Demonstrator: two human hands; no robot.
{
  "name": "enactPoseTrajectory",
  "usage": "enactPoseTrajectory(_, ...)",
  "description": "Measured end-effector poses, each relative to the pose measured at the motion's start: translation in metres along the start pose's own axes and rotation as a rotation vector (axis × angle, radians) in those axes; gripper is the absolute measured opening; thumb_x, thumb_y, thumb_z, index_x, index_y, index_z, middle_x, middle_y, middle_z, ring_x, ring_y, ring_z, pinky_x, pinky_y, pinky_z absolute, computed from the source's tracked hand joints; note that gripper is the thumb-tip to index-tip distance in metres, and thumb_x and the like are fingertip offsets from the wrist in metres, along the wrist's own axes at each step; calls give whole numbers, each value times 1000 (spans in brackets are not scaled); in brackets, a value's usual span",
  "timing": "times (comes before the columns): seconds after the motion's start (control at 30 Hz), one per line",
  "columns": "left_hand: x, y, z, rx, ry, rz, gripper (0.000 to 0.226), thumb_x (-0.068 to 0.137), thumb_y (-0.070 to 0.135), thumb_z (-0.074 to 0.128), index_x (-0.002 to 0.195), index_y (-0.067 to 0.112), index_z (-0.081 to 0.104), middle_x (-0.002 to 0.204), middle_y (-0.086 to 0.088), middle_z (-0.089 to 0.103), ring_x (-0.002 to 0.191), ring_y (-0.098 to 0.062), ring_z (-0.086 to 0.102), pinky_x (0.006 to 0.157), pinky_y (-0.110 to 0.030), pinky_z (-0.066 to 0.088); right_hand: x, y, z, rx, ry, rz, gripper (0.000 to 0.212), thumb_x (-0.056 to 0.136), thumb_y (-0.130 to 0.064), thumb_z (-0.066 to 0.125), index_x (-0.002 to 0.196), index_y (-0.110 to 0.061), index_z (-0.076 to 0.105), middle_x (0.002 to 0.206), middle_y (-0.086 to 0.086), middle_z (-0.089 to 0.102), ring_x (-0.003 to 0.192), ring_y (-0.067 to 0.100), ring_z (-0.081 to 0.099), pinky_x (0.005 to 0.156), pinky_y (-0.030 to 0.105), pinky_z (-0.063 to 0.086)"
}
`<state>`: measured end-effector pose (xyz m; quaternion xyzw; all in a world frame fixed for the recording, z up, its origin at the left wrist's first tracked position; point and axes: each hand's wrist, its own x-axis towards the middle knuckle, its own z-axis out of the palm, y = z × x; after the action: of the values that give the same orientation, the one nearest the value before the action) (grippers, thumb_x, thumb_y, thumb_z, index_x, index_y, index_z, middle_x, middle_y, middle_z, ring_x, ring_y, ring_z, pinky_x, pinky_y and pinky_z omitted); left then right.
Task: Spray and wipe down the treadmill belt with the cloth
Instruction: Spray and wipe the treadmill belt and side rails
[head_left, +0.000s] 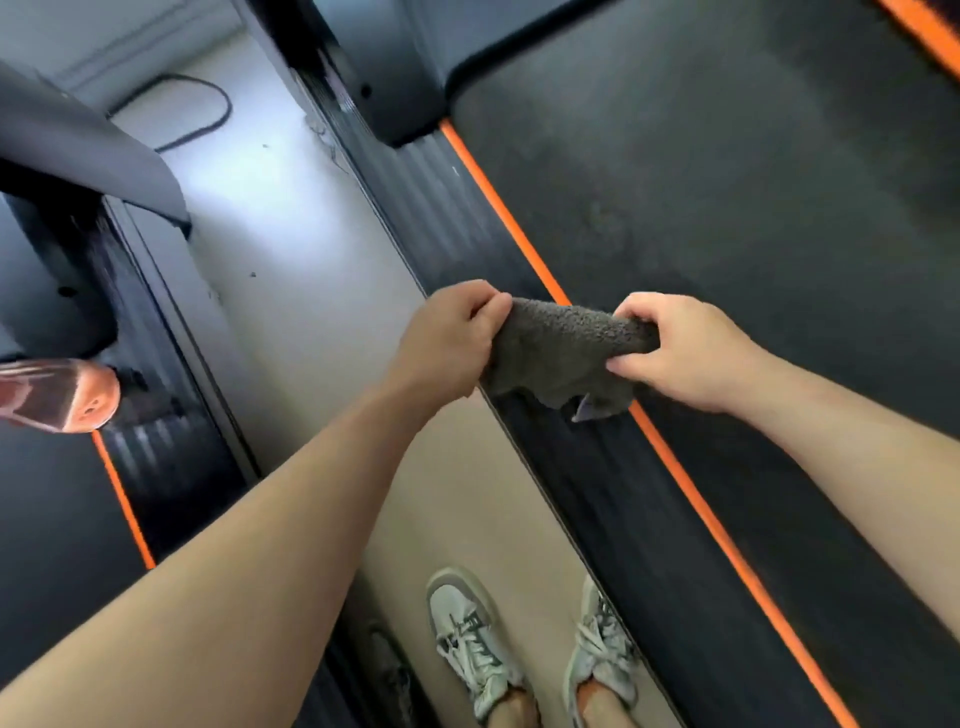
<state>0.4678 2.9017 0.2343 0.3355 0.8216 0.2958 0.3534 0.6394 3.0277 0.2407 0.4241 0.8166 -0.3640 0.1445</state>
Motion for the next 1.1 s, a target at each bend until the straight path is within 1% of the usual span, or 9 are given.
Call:
enactPoseTrajectory(0.13,31,38,14,154,108,222,20,93,2,54,98,12,71,95,1,63,91,-14,55,74,-18,35,1,29,-25,14,444,-36,15,84,-13,68,99,-16,66,93,5,59,95,32,56,78,39,45)
enactPoseTrajectory(0.23,40,75,22,180,277,415,29,84,-7,53,95,12,72,96,2,56,91,-10,50,76,-4,31,-6,51,-46,39,728,-122,15,83,-9,67,98,-9,65,96,12,56,93,36,55,73,37,43)
enactPoseTrajectory(0.3,40,84,33,196,350,507,35,78,-8,50,92,13,73,96,2,58,92,-14,53,81,-12,38,-12,64,-46,21,798,-154,18,82,-6,66,99,-6,66,100,15,59,96,35,55,76,36,42)
enactPoseTrajectory(0.4,36,70,57,412,258,473,40,77,-6,50,98,16,76,106,-4,65,102,-28,57,86,-35,44,-22,82,-28,12,631,-84,27,84,-6,62,109,-10,67,108,12,62,104,34,56,83,38,46)
enactPoseTrajectory(0.5,27,44,77,706,26,288,41,84,-3,51,116,14,71,124,-6,58,118,-34,50,89,-42,44,-35,85,-3,-6,205,17,44,91,-14,57,134,-23,58,127,5,62,119,27,54,95,38,47)
enactPoseTrajectory(0.67,9,30,96,642,-190,304,58,84,-3,45,137,17,57,144,-3,46,133,-29,39,96,-48,47,-44,73,31,73,29,-24,45,89,-15,54,132,-26,59,125,4,64,119,26,58,99,41,47)
enactPoseTrajectory(0.83,4,28,75,292,-44,169,39,89,3,47,119,16,69,123,-1,64,115,-18,56,94,-23,39,-22,25,49,159,55,-48,37,91,-13,55,127,-22,63,114,-1,66,106,22,61,92,38,48)
enactPoseTrajectory(1.0,-4,1,24,-132,232,-132,31,93,5,46,102,21,71,105,4,71,100,-13,63,92,-28,49,5,-51,67,307,51,-178,32,89,-17,60,120,-26,64,104,-4,69,94,19,64,87,38,50)
enactPoseTrajectory(1.1,-18,-24,-8,-414,368,-335,37,93,2,41,86,28,66,93,1,71,91,-19,65,87,-37,55,15,-100,77,364,-71,-265,44,88,-28,64,132,-31,57,130,-8,60,121,11,54,104,29,41)
